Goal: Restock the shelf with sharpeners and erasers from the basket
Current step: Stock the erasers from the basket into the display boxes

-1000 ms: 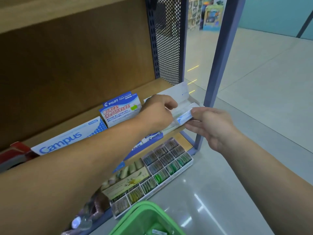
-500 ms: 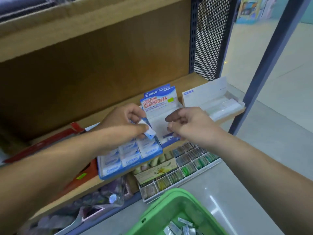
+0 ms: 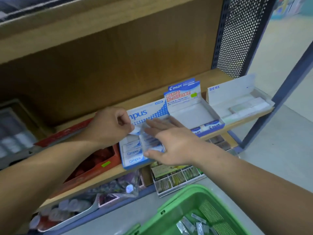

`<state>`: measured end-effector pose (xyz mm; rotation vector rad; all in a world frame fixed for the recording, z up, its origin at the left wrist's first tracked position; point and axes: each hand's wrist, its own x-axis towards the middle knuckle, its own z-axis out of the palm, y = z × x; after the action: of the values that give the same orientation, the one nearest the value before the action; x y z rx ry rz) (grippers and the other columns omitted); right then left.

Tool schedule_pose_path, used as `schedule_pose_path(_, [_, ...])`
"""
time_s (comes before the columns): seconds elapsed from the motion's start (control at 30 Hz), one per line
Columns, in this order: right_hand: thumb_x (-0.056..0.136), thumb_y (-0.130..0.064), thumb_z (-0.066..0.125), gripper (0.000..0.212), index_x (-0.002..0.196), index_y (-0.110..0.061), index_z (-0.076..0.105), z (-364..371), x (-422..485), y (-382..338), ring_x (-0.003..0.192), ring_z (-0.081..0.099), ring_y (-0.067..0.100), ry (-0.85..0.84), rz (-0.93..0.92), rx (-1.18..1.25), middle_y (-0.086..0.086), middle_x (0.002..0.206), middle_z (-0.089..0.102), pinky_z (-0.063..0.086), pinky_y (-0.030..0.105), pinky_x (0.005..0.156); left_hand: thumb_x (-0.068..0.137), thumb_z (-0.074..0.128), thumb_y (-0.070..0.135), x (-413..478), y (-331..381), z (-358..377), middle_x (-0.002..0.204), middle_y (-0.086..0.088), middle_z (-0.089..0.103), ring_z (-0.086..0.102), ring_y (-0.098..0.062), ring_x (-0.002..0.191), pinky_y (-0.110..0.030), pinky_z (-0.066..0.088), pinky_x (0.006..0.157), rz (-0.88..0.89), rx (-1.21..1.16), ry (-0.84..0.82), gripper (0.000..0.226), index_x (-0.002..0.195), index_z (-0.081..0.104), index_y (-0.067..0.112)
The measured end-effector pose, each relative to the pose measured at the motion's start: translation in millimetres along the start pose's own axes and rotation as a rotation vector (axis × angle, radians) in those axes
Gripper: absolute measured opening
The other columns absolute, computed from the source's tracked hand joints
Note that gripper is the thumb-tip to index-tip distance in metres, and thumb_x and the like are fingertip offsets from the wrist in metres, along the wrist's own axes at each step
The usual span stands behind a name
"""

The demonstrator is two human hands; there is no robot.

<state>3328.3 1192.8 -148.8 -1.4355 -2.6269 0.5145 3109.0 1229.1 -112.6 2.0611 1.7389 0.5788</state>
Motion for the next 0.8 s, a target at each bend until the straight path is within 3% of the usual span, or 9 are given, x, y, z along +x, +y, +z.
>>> schedule_pose_path(0.07, [0.095, -0.072, 0.035, 0.077, 0.161, -0.036, 0.017, 6.5, 4.9, -1.4, 0.156, -0.006, 0.006, -0.053, 0.002, -0.032, -0.013, 0.170, 0.003, -0.005, 0.045, 0.126, 0.083, 0.082, 0.021, -2.5, -4.8, -1.9, 0.070, 0.008, 0.070, 0.065, -0.009, 0.065, -0.029, 0.053, 0.064, 0.052, 0.125, -0.079, 0.017, 0.072, 0.069, 0.021])
schedule_pose_path(0.17, [0.093, -0.076, 0.032, 0.076, 0.158, -0.037, 0.026, 9.5, 8.7, 0.4, 0.155, 0.006, 0.008, -0.050, 0.006, -0.041, -0.013, 0.168, 0.016, -0.003, 0.044, 0.126, 0.087, 0.075, 0.028, -1.0, -6.2, 0.2, 0.078, 0.011, 0.069, 0.066, -0.011, 0.076, -0.032, 0.055, 0.072, 0.077, 0.313, -0.164, 0.011, 0.077, 0.071, 0.026])
schedule_pose_path(0.3, [0.087, -0.082, 0.042, 0.082, 0.155, -0.037, 0.034, 5.0, 8.7, 3.7, 0.151, 0.020, 0.008, -0.026, -0.013, -0.027, -0.014, 0.164, 0.026, 0.008, 0.035, 0.126, 0.092, 0.064, 0.031, 1.9, -9.3, 6.6, 0.069, 0.005, 0.062, 0.061, -0.018, 0.073, -0.034, 0.052, 0.065, 0.102, 0.502, -0.227, 0.029, 0.064, 0.060, 0.023])
schedule_pose_path(0.37, [0.085, -0.082, 0.046, 0.083, 0.154, -0.037, 0.036, 4.4, 8.1, 4.7, 0.150, 0.021, 0.008, -0.020, -0.016, -0.019, -0.015, 0.163, 0.028, 0.010, 0.032, 0.125, 0.091, 0.063, 0.031, 1.5, -8.1, 8.1, 0.069, 0.004, 0.060, 0.059, -0.019, 0.071, -0.036, 0.053, 0.065, 0.120, 0.500, -0.237, 0.027, 0.066, 0.058, 0.022])
schedule_pose_path(0.47, [0.083, -0.084, 0.046, 0.084, 0.152, -0.037, 0.040, 5.1, 8.4, 6.1, 0.147, 0.026, 0.011, -0.001, -0.014, -0.009, -0.012, 0.160, 0.033, 0.015, 0.032, 0.122, 0.092, 0.063, 0.032, -0.6, -5.1, 6.6, 0.089, 0.009, 0.070, 0.063, -0.015, 0.084, -0.036, 0.055, 0.075, 0.156, 0.445, -0.269, 0.009, 0.092, 0.071, 0.029])
schedule_pose_path(0.57, [0.083, -0.081, 0.051, 0.081, 0.149, -0.035, 0.045, 5.5, 9.3, 5.9, 0.143, 0.030, 0.013, 0.016, -0.004, 0.007, -0.012, 0.156, 0.038, 0.021, 0.032, 0.119, 0.096, 0.057, 0.027, -1.6, -7.7, 3.6, 0.107, 0.015, 0.073, 0.065, -0.012, 0.097, -0.034, 0.055, 0.084, 0.153, 0.415, -0.288, 0.022, 0.107, 0.075, 0.034])
schedule_pose_path(0.8, [0.068, -0.084, 0.065, 0.091, 0.143, -0.035, 0.052, -7.3, -1.5, -4.8, 0.138, 0.044, 0.011, 0.094, 0.065, -0.037, -0.014, 0.151, 0.047, 0.040, 0.032, 0.110, 0.094, 0.044, 0.026, -16.1, 0.7, -5.7, 0.101, 0.007, 0.070, 0.064, -0.019, 0.094, -0.044, 0.056, 0.081, 0.180, 0.428, -0.281, 0.026, 0.100, 0.069, 0.027])
